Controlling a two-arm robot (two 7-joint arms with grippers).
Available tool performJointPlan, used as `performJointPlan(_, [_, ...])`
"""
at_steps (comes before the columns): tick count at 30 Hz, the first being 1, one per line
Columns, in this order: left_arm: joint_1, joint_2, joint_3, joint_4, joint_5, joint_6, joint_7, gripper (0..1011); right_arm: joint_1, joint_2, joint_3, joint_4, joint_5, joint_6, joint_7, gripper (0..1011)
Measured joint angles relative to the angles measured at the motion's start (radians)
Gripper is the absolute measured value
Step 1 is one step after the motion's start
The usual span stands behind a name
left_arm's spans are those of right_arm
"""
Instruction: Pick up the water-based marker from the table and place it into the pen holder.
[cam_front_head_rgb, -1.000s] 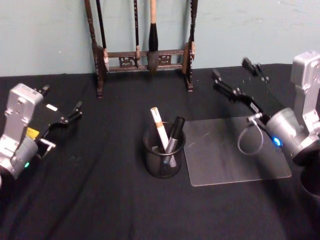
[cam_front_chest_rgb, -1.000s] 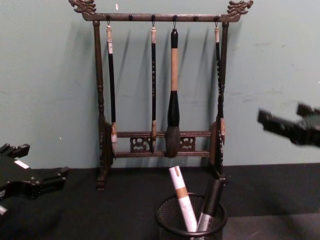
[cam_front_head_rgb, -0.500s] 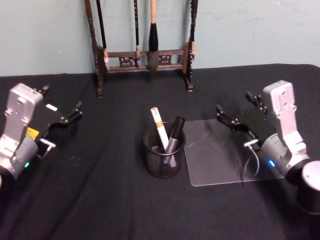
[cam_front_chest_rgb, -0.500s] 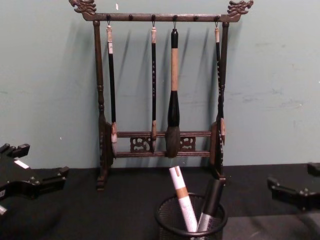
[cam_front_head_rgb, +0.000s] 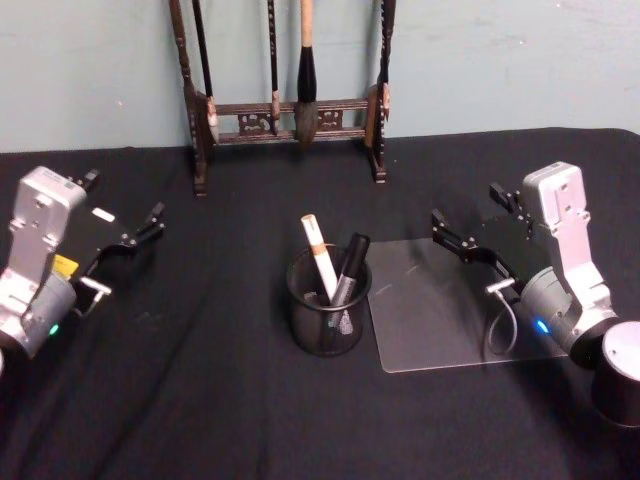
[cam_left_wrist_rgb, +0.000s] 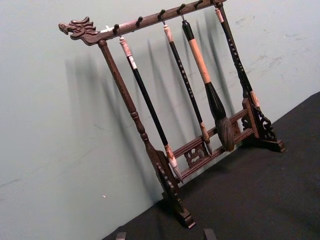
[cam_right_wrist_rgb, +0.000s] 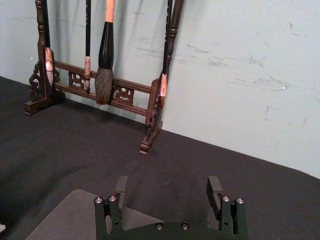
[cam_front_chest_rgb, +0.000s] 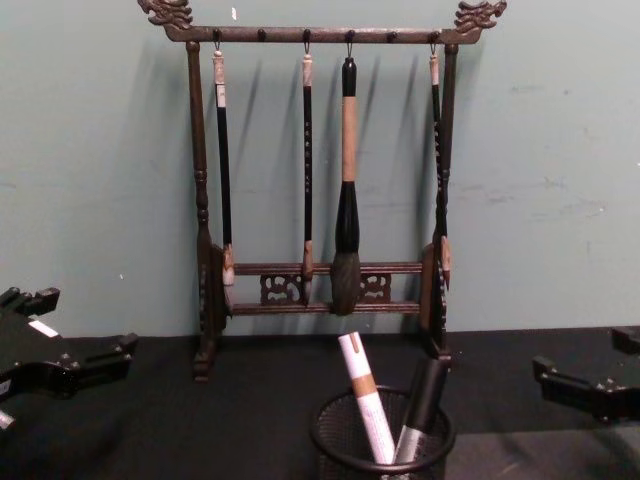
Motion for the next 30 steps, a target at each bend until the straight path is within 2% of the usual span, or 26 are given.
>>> performJointPlan(30, [0.0,0.0,0.0,0.0,0.0,0.0,0.0,1001,-0.001,0.002,0.001,-0.007,0.009,-0.002,0.006,1003])
